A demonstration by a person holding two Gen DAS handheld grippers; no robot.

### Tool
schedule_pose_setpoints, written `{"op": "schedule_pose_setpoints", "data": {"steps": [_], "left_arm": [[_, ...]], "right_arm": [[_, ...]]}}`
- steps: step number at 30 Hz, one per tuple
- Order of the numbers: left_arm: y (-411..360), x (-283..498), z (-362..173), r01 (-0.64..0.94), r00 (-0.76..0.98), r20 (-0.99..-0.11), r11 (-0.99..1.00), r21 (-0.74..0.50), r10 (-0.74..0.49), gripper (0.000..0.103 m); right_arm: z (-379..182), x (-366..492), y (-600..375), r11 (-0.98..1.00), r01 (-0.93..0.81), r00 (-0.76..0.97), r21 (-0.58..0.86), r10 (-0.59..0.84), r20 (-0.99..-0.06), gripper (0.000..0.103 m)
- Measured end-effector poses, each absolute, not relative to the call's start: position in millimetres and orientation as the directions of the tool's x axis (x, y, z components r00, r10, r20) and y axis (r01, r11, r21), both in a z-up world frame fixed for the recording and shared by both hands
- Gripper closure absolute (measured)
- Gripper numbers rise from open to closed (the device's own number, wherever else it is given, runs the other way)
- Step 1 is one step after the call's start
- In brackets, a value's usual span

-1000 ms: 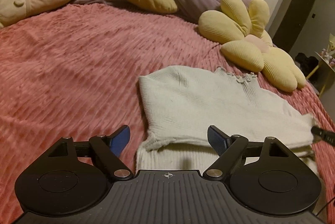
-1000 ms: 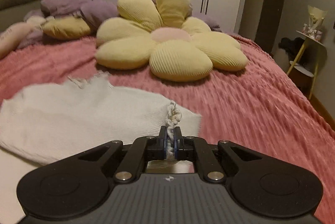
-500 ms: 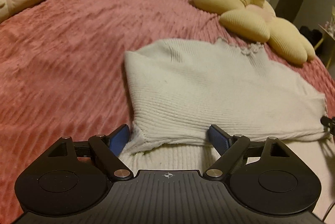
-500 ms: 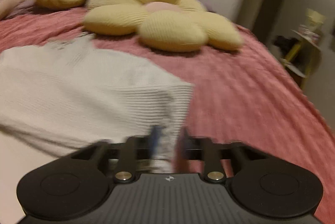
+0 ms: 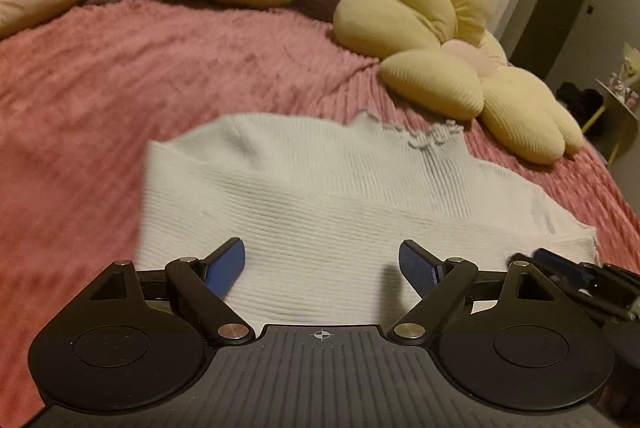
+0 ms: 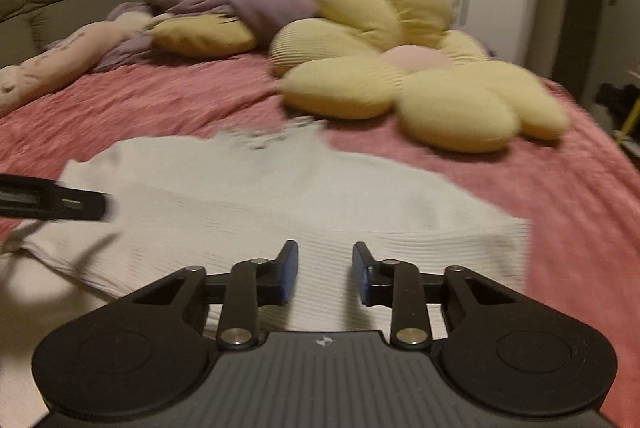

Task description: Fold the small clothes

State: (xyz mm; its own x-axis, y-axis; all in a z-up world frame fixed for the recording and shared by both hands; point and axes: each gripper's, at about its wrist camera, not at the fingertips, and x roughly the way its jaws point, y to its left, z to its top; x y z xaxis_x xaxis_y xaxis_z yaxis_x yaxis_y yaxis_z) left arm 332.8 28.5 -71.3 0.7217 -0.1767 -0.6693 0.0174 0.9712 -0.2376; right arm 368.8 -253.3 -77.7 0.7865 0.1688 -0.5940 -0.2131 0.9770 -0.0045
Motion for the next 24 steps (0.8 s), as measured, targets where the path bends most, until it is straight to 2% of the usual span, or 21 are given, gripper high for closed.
{"op": "schedule_pose_setpoints", "data": {"steps": [2,4,8,16,21,24], "left_arm": [[18,337,-79,0.033,0.735,-0.666,0.988,-0.152,-0.127,0.013],[16,338,-87,0.055,0.747,-0.656,0.993,-0.101,-0.108,0.009],[28,337,-89,0.066,0.754,-0.642,0.988,-0.137,-0.139,0.009],[22,332,-87,0.069,0.748,-0.655,0.994,-0.087,-0.109,0.008],[28,315,-73,0.04,0.728,-0.681,0.997,-0.069,-0.076,0.009],[32,309,-72,0.042,0.721,-0.689,0.997,-0.062,-0.073,0.009]], "right_arm": [[-84,370,-241,0.968,-0.249,0.791,-0.018,0.193,-0.581,0.078],[-88,372,-237,0.965,-0.248,0.796,-0.081,0.156,-0.584,0.078],[-95,382,-274,0.983,-0.145,0.796,-0.114,0.047,-0.604,0.077],[-107,375,-319,0.994,-0.091,0.804,-0.06,0.037,-0.593,0.078],[-100,377,-305,0.982,-0.108,0.784,-0.155,-0.012,-0.621,0.077],[-86,365,-300,0.987,-0.091,0.773,-0.129,-0.012,-0.635,0.074]]}}
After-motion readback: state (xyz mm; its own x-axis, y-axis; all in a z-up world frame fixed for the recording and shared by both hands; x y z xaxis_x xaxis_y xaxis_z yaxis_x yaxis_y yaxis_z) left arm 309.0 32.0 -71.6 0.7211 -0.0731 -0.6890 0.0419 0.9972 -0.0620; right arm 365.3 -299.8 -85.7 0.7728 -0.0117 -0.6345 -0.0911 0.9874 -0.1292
